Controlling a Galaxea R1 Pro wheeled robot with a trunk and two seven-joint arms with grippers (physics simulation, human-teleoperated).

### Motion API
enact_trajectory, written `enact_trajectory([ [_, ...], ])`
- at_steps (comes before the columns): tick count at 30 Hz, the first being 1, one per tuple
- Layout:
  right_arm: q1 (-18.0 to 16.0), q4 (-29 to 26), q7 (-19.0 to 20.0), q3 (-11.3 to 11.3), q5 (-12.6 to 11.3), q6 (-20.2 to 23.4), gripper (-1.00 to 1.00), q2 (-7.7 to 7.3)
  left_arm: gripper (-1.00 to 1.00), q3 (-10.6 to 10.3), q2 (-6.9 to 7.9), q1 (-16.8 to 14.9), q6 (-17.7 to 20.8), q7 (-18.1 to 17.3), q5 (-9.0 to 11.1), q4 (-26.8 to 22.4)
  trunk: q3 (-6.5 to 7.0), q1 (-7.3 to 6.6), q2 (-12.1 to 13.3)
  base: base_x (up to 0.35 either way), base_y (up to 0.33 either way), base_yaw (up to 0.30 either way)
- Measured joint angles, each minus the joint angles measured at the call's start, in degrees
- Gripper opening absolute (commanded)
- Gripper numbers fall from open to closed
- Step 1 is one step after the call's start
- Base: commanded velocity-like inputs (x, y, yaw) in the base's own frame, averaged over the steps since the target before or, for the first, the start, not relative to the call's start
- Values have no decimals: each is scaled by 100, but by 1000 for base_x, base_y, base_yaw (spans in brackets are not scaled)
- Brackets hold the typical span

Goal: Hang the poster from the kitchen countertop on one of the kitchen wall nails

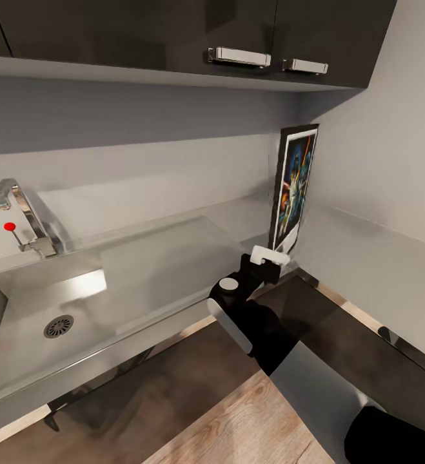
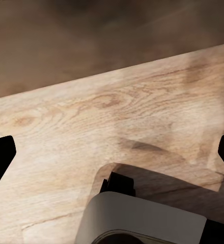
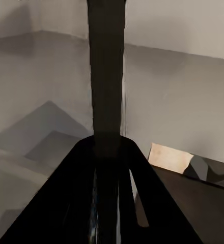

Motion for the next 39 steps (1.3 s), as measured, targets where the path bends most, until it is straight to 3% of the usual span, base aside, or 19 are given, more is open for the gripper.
enact_trajectory([
  [4, 0, -18, -6, -3, -2, -10, -100, 0, 100, 0, 0, 0, 0, 0, 0, 0, 0, 0, 0, 0, 0, 0],
  [5, -3, -665, -33, -5, -2, 317, -100, 0, 100, 0, 0, 0, 0, 0, 0, 1, 0, 0, -1, 0, 0, 0],
  [8, -1, -801, -34, -10, -1, 421, -100, 0, 100, 0, 0, -1, 0, 0, 0, 0, 0, 0, 0, 0, 0, 0],
  [19, 0, -852, -33, -15, -1, 484, -100, 0, 100, 1, 0, 0, 0, 0, 0, 0, 0, 1, 0, -23, 0, 0],
  [39, 0, -861, -34, -1, -1, 449, -100, 0, 100, 0, 0, 0, 0, -4, 0, 0, 0, 4, 0, -317, 0, 0],
])
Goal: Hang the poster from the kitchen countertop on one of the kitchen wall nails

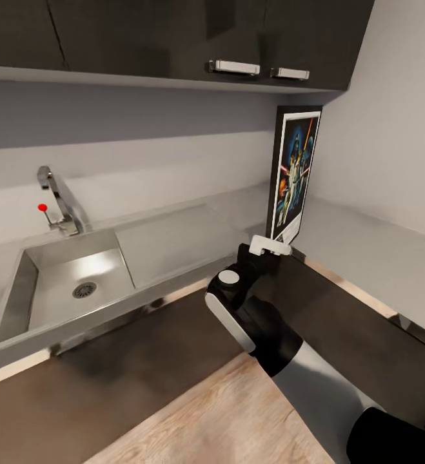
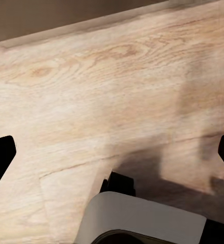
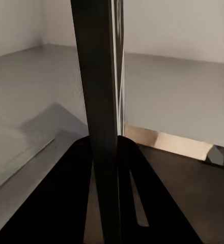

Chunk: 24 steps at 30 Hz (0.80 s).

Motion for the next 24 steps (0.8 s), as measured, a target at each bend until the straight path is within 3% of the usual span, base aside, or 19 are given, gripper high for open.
enact_trajectory([
  [20, 82, -1, 3, 11, 0, -28, -100, 0, 100, 0, 0, 0, 0, -1, 0, 0, 0, 0, 0, -337, 0, 0],
  [24, 116, -36, -10, 261, 25, -58, -100, 0, 100, 0, 0, 0, 0, -1, 0, 0, 0, 0, 0, -337, 0, 0],
])
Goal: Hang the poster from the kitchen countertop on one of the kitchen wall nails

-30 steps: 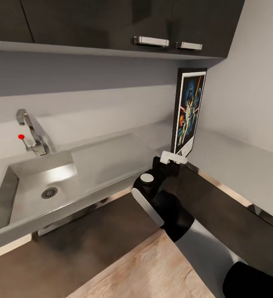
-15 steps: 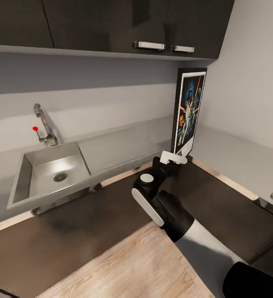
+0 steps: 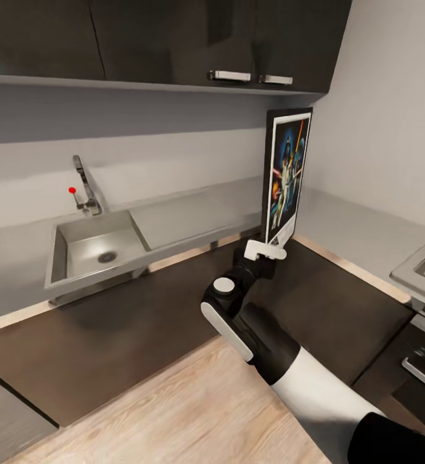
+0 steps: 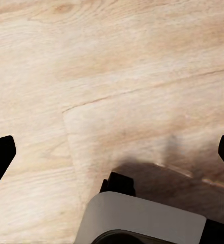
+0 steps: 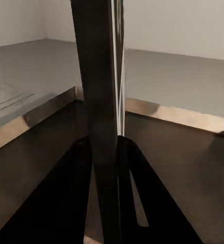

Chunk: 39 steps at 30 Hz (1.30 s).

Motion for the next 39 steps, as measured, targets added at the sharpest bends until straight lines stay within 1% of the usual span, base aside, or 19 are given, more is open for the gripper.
enact_trajectory([
  [3, 24, -101, -10, 150, 19, -53, -100, 0, 100, 1, 0, 0, 0, 1, 0, 0, 0, 0, 0, -337, 0, 0],
  [7, 85, -162, -15, 234, 32, -86, -100, 0, 100, 0, 1, 0, 0, 1, 0, 0, 0, 0, 0, -337, 0, 0],
  [10, 125, -195, -21, 496, 35, -94, -100, 0, 100, 1, 2, 0, 0, -2, 0, 0, 0, 0, 0, -337, 0, 0],
  [12, 135, -211, -23, 623, 36, -96, -100, 0, 100, 0, 1, 0, 0, -1, 0, 0, 0, 0, 0, -337, 0, 0],
  [18, 144, -247, -15, 708, 32, -97, -100, 0, 100, 2, 4, 0, 0, -1, 0, 0, 0, 0, 0, -337, 0, 0],
  [21, 277, -540, -2, 891, 19, -85, -100, 0, 100, 2, 6, 0, 0, -3, 0, 0, 0, 0, 0, -337, 0, 0],
  [23, 366, -707, 13, 935, 15, -75, -100, -11, 100, 2, 6, 0, 0, -3, 0, 0, 0, 0, 0, -267, 0, 0],
  [24, 421, -810, 28, 960, 12, -69, -100, -68, 100, 2, 4, 0, 0, -3, 0, -1, 0, -1, 0, -164, 0, 0],
  [25, 434, -835, 36, 967, 10, -69, -100, -89, 100, 2, 5, 0, 0, -3, 0, 1, 0, -2, 0, -105, 0, 0],
  [27, 476, -881, 133, 979, 5, -69, -100, -130, 100, 2, 6, 0, 0, -2, 0, 0, 0, -3, 0, -76, 0, 0],
  [29, 549, -955, 370, 993, 3, -70, -100, -156, 100, 3, 7, 0, 0, -3, 0, 0, 0, -3, 0, -90, 0, 0],
  [30, 550, -956, 373, 993, 4, -70, -100, -156, 100, 3, 7, 0, 0, -3, 0, 0, 0, -3, 0, -231, 0, 0],
  [31, 674, -1084, 700, 1005, -1, -78, -100, -202, 100, 2, 6, 0, -3, -3, 0, 1, 0, -1, 0, -253, 0, 0],
  [35, 764, -1159, 903, 1013, 4, -80, -100, -235, 100, 2, 6, 0, -7, -3, 0, 0, 0, 0, 0, -292, 0, 0],
  [39, 798, -1192, 983, 1020, 4, -81, -100, -249, 100, 3, 8, 0, -8, -3, 0, 0, 0, 0, 0, -326, 0, 0],
])
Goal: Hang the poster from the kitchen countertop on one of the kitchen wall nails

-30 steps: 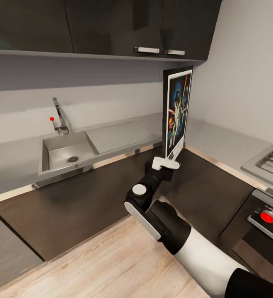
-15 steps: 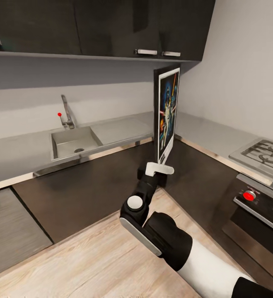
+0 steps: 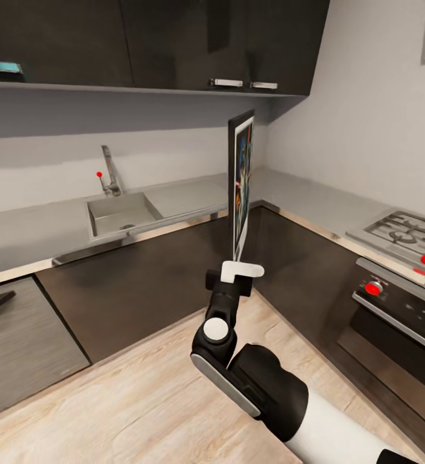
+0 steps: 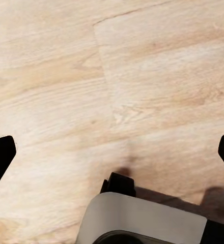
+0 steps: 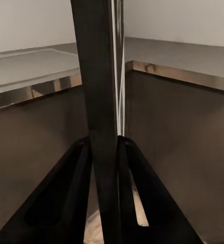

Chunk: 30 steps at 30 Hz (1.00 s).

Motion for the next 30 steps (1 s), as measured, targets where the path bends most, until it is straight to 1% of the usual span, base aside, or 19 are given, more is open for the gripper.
enact_trajectory([
  [4, 115, -8, 255, 2, 7, -6, -100, -43, 100, 0, 0, 0, -3, 0, 0, 0, 0, 0, 0, -336, 0, 0],
  [5, 165, -9, 448, -1, 10, -17, -100, -87, 100, 0, 0, -1, -6, 0, 0, -1, 0, 0, 0, -338, 0, 0],
  [7, 186, -12, 574, -3, 16, -24, -100, -162, 100, -3, -1, 0, -8, 0, 0, 0, 0, 0, 1, -338, 0, 0],
  [9, 202, -35, 818, -4, 18, -32, -100, -306, 100, 0, 0, 0, -8, 0, 0, 0, 0, 0, 0, -338, 0, 0],
  [10, 209, -51, 1011, -5, 16, -44, -100, -416, 100, 0, 0, 0, -8, 0, 0, -1, 0, 0, 0, -337, 0, 0],
  [12, 213, -61, 1207, -10, 19, -102, -100, -530, 100, 0, 0, 0, -7, 0, 0, 0, 0, 0, 0, -304, 0, 0],
  [14, 217, -71, 1556, -18, 16, -316, -100, -752, 100, 0, -1, 0, -4, 0, 0, 0, 0, -2, 0, -120, 0, 0],
  [15, 220, -73, 2064, -28, -7, -455, -100, -1001, 100, -5, 0, 0, -2, 0, 1, -1, 0, -3, 0, -47, 0, 0],
  [16, 220, -74, 2203, -29, -4, -475, -100, -1060, 100, -6, 0, 0, -2, 0, 0, 0, 0, -3, 0, -30, 0, 0],
  [18, 221, -72, 2825, -33, -16, -507, -100, -1278, 100, -7, 0, 0, -5, 0, 0, 0, 0, -3, 0, -17, 0, 0],
  [19, 221, -73, 2997, -36, -10, -510, -100, -1338, 100, -7, 0, 0, -6, 0, 0, 0, 0, -3, 0, -10, 0, 0],
  [20, 221, -71, 3316, -40, -14, -518, -100, -1454, 100, -7, 0, 0, -7, -3, 0, 0, 0, -3, 0, -8, 0, 0],
  [22, 221, -69, 3639, -43, -10, -532, -100, -1572, 100, -8, -1, 0, -9, -5, 0, 0, 0, -4, 0, -5, 0, 0],
  [23, 221, -68, 3947, -44, -14, -584, -100, -1677, 100, -9, -2, 0, -9, -6, 0, 0, 0, -4, 0, -3, 0, 0],
  [24, 221, -67, 4114, -45, -11, -623, -100, -1731, 100, -8, -1, 0, -9, -6, 0, 0, 0, -4, 0, -2, 0, 0],
  [25, 221, -60, 4440, -46, -26, -704, -100, -1831, 100, -9, -2, 0, -10, -7, 0, 0, 0, -4, 0, -2, 0, 0],
  [26, 221, -58, 4613, -46, -40, -742, -100, -1885, 100, -9, -2, 0, -10, -7, 0, 0, 0, -4, 0, -1, 0, 0],
  [28, 221, -56, 5191, -47, -157, -825, -100, -2068, 100, -9, -3, 0, -10, -8, 0, 1, 0, -4, 0, 0, 0, 0],
  [30, 221, -52, 5903, -51, -344, -879, -100, -2282, 100, -10, -6, 0, -11, -8, 0, 1, 0, -4, 0, 0, 0, 0],
])
